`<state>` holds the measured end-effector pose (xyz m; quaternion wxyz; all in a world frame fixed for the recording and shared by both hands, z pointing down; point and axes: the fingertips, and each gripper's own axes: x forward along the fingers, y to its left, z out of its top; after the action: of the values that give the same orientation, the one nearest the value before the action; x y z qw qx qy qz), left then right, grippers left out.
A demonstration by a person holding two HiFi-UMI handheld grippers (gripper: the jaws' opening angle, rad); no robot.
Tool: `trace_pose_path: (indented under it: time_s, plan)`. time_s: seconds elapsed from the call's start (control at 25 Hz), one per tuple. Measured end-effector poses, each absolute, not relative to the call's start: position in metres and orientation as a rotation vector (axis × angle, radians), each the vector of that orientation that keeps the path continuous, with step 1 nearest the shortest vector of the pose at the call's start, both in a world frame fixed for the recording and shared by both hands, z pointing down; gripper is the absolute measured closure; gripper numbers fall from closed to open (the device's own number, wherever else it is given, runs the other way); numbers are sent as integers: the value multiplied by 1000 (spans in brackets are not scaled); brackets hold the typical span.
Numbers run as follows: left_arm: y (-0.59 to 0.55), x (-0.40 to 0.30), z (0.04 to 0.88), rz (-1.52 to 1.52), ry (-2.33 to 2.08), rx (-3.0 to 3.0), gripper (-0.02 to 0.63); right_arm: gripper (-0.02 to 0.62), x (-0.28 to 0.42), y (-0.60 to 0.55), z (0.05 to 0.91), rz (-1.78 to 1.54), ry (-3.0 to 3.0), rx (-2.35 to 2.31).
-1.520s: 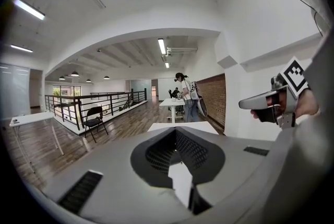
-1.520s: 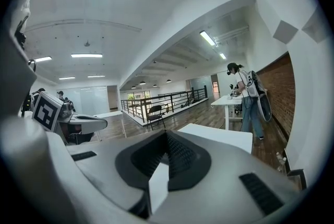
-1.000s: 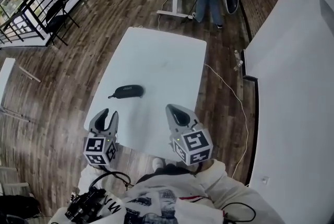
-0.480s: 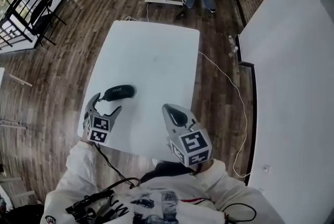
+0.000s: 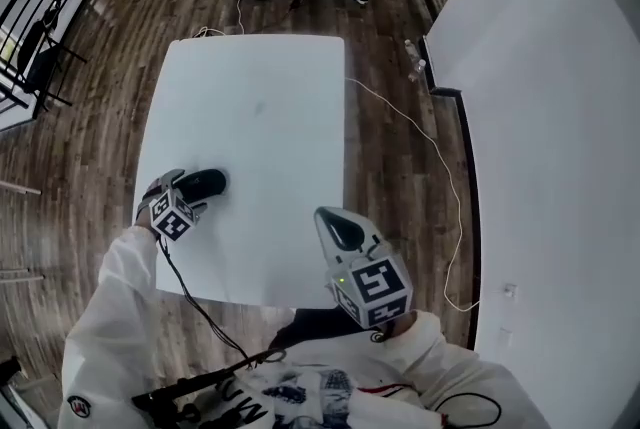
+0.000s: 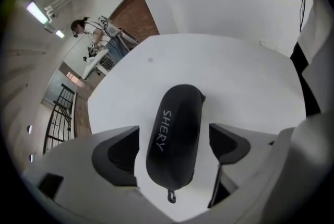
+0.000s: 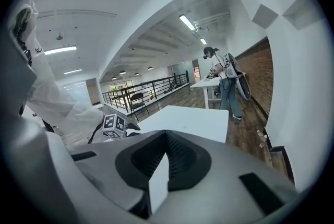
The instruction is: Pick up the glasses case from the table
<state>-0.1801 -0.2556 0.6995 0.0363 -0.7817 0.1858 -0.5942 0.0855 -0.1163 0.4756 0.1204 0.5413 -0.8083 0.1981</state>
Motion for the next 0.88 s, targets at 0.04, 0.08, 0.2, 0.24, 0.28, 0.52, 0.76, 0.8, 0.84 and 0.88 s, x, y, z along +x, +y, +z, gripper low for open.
trace_pose_path:
  time_s: [0.04, 0.08, 0.2, 0.24, 0.28, 0.52, 0.76, 0.8, 0.84, 0.88]
  plan:
    - [-257, -181, 706, -1852, 548, -2401, 164, 601, 89, -115, 477, 580, -2352, 1588]
    - [-258, -182, 711, -1874, 533, -2401, 167, 601, 93, -114, 478, 582, -2345, 1595]
    - [-260, -184, 720, -1926, 524, -2408, 201, 601, 100, -112, 481, 584, -2327, 1604]
    - [-260, -184, 721, -1938, 521, -2409, 204, 601, 101, -111, 482, 585, -2325, 1604]
    - [-260, -184, 722, -1945, 519, -2408, 211, 601, 103, -110, 483, 587, -2323, 1603]
    - [-257, -170, 694, -1815, 651, -2453, 230, 601, 101, -113, 481, 584, -2348, 1583]
    - [-226, -151, 554, -1262, 1146, -2678, 233, 601, 84, -114, 470, 562, -2439, 1532]
    - [-219, -152, 534, -1177, 1216, -2689, 233, 601, 80, -114, 468, 560, -2452, 1522]
    - [-212, -153, 517, -1099, 1285, -2697, 235, 601, 77, -114, 466, 558, -2465, 1513]
    - [-206, -156, 504, -1027, 1352, -2701, 235, 601, 73, -113, 464, 556, -2476, 1506]
